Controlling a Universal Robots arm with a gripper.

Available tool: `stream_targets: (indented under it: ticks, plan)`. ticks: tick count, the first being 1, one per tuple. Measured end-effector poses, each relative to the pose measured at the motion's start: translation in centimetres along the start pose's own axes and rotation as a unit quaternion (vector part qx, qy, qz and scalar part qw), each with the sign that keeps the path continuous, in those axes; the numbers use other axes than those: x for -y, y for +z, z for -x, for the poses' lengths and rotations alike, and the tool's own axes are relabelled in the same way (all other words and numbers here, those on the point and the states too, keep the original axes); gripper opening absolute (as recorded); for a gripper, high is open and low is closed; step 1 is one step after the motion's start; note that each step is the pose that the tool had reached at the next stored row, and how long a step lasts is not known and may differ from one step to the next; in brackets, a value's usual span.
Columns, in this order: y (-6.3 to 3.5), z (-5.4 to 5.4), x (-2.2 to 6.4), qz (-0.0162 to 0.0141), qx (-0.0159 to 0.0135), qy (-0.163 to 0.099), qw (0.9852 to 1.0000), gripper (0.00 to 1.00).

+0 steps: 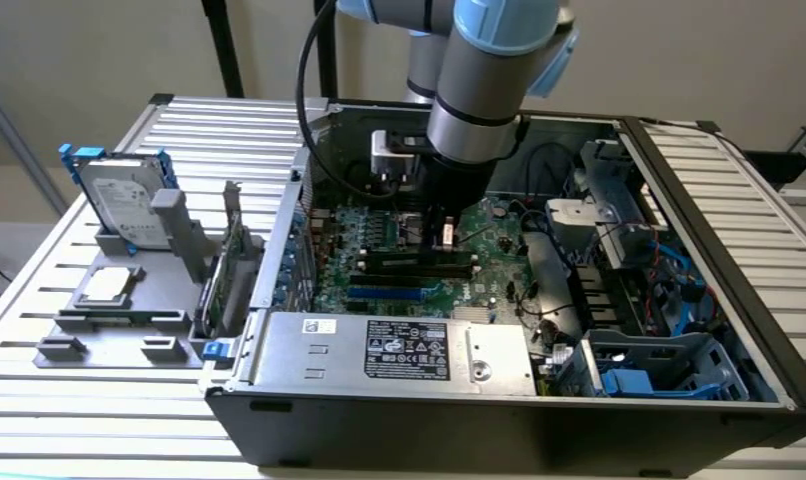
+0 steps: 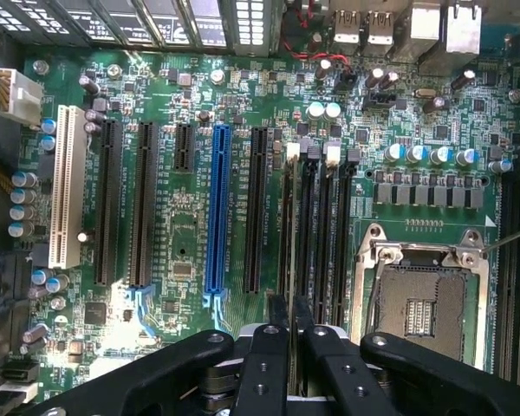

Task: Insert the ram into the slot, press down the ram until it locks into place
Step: 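Insert the ram into the slot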

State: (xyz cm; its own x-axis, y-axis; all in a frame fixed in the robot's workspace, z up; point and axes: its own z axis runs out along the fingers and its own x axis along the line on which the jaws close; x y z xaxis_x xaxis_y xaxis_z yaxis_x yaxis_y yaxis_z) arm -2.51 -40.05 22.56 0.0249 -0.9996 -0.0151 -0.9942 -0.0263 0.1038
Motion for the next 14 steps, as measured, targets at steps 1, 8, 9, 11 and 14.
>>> stream_targets:
  ticks: [1,8,9,11,14]
  plan:
    - [-0.04,0.00,0.07,0.0013,0.0001,0.000,1.0000,0.13]
    - [-0.47,0.00,0.43,0.0060,0.0001,0.000,1.0000,0.13]
    - [-0.56,0.00,0.48,0.0072,0.0002,0.000,1.0000,0.13]
    - [-0.76,0.00,0.58,0.0143,0.0004,0.000,0.9999,0.13]
    - [-0.84,0.00,0.72,0.0313,0.0009,0.000,0.9995,0.13]
